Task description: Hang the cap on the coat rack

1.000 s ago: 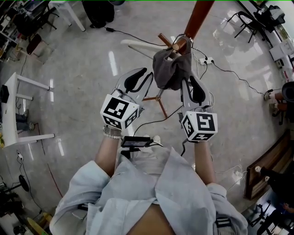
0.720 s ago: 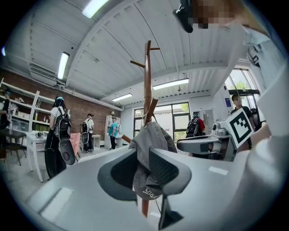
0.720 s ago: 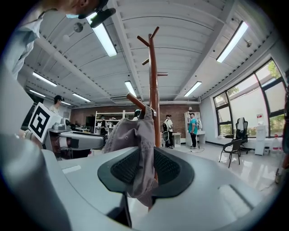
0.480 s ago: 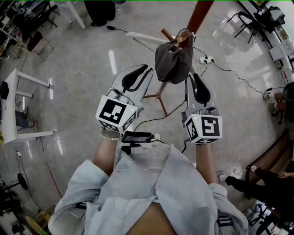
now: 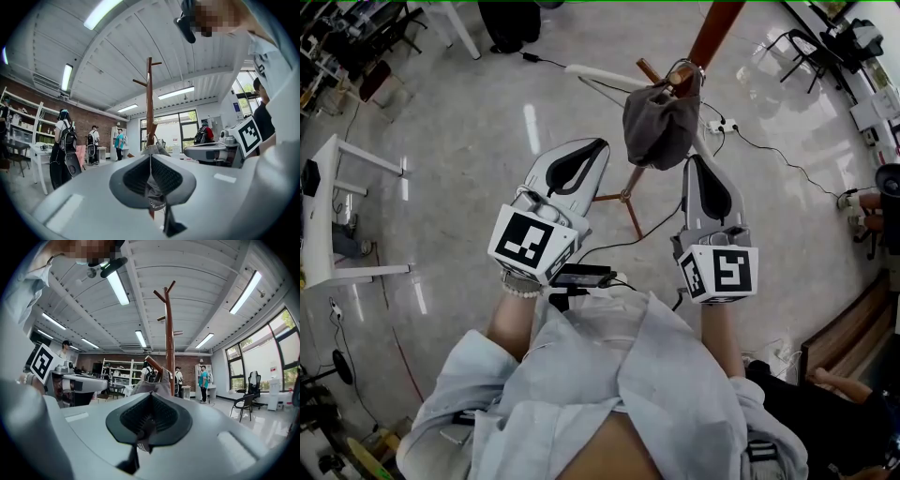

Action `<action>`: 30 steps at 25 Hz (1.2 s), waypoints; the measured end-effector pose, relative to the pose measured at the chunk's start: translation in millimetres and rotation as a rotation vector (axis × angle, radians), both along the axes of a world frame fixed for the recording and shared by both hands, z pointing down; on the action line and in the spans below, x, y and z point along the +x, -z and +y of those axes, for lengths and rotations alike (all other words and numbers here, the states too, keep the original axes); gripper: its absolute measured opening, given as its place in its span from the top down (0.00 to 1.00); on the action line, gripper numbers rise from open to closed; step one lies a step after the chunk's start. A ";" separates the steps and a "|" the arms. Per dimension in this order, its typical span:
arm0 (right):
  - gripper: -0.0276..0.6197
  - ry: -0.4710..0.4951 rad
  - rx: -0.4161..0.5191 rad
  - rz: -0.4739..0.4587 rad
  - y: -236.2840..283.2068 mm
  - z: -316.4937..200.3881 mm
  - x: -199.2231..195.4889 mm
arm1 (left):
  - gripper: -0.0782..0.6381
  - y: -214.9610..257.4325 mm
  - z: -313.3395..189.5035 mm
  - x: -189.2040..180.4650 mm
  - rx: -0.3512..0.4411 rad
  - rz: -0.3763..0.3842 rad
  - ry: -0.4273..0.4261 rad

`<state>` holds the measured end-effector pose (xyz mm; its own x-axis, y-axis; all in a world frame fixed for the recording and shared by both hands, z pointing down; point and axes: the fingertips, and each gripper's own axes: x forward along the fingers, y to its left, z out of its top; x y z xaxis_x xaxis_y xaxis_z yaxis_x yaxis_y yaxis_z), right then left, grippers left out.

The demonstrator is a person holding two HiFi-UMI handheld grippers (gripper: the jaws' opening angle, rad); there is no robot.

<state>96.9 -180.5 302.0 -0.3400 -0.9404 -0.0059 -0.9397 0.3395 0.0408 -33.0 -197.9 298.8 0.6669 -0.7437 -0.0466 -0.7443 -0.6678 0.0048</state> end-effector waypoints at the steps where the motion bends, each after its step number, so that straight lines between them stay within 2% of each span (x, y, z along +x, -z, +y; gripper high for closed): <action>1: 0.95 0.003 0.003 -0.002 1.5 1.2 -0.9 | 0.88 1.0 2.1 0.0 0.002 0.000 -0.002; 12: 0.95 0.016 0.012 -0.005 13.5 8.8 -3.6 | 0.88 13.2 17.8 0.9 0.043 -0.023 -0.012; 30: 0.95 0.023 -0.004 0.026 10.5 6.8 -3.3 | 0.88 10.3 16.0 4.2 0.034 -0.023 -0.012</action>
